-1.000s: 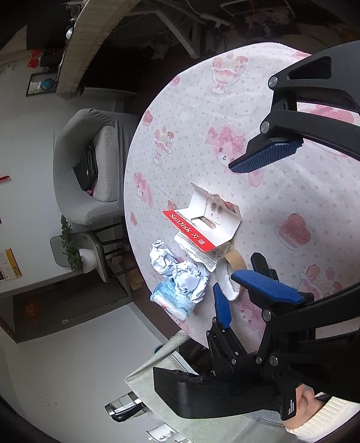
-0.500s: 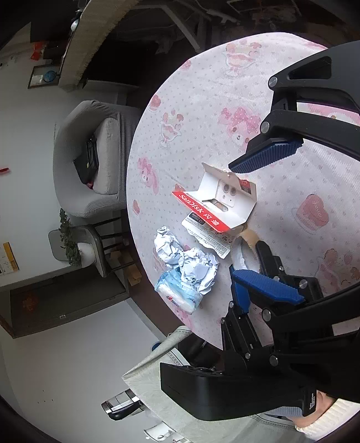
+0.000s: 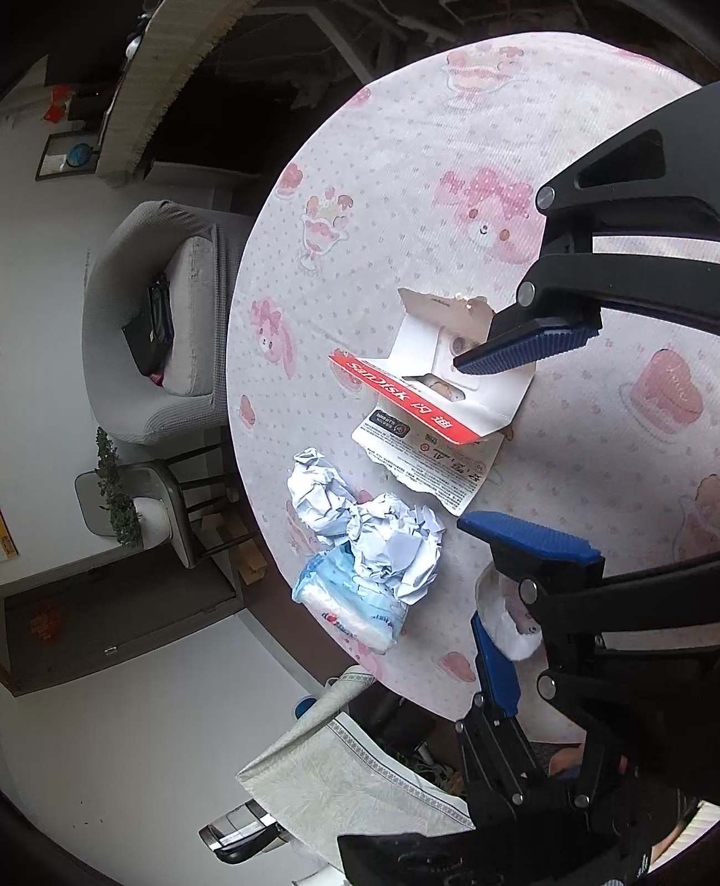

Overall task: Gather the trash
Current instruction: 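Grasp the tape ring with the left tool while the right tool grasps SanDisk packaging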

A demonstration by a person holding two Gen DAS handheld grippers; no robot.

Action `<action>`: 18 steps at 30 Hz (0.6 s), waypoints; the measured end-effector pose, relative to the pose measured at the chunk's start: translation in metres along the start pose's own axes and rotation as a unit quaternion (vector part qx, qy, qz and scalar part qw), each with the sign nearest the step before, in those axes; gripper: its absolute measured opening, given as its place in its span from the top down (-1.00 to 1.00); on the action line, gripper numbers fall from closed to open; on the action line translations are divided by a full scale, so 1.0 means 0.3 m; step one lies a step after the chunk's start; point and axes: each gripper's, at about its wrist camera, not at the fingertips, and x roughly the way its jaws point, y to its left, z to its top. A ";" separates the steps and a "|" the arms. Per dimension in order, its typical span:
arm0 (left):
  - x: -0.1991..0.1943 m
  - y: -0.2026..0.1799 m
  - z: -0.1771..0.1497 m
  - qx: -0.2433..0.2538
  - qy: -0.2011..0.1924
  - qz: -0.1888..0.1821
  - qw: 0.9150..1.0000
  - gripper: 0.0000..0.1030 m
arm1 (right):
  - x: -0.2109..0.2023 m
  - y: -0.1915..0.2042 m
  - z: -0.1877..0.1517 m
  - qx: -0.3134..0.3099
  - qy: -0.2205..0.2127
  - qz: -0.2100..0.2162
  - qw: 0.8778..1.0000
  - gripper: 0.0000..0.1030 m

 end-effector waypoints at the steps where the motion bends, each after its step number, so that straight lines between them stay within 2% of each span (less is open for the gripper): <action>1: -0.008 0.009 -0.005 -0.001 0.000 0.003 1.000 0.14 | 0.008 0.003 0.002 -0.003 0.002 -0.006 1.000 0.09; 4: -0.030 0.042 -0.021 -0.004 0.001 0.010 1.000 0.14 | 0.045 -0.002 0.016 0.002 0.009 -0.025 1.000 0.20; 7: -0.055 0.080 -0.034 -0.010 0.000 0.016 1.000 0.14 | 0.068 -0.019 0.027 0.017 0.009 -0.026 0.999 0.23; 10: -0.077 0.114 -0.046 -0.016 -0.002 0.020 1.000 0.14 | 0.078 -0.032 0.042 0.027 0.006 -0.039 0.999 0.38; 15: -0.125 0.180 -0.073 -0.030 -0.008 0.030 0.999 0.13 | 0.115 -0.058 0.059 0.044 0.013 -0.042 0.998 0.46; 18: -0.156 0.222 -0.089 -0.042 -0.011 0.035 0.998 0.13 | 0.129 -0.058 0.067 0.043 0.015 -0.046 0.998 0.59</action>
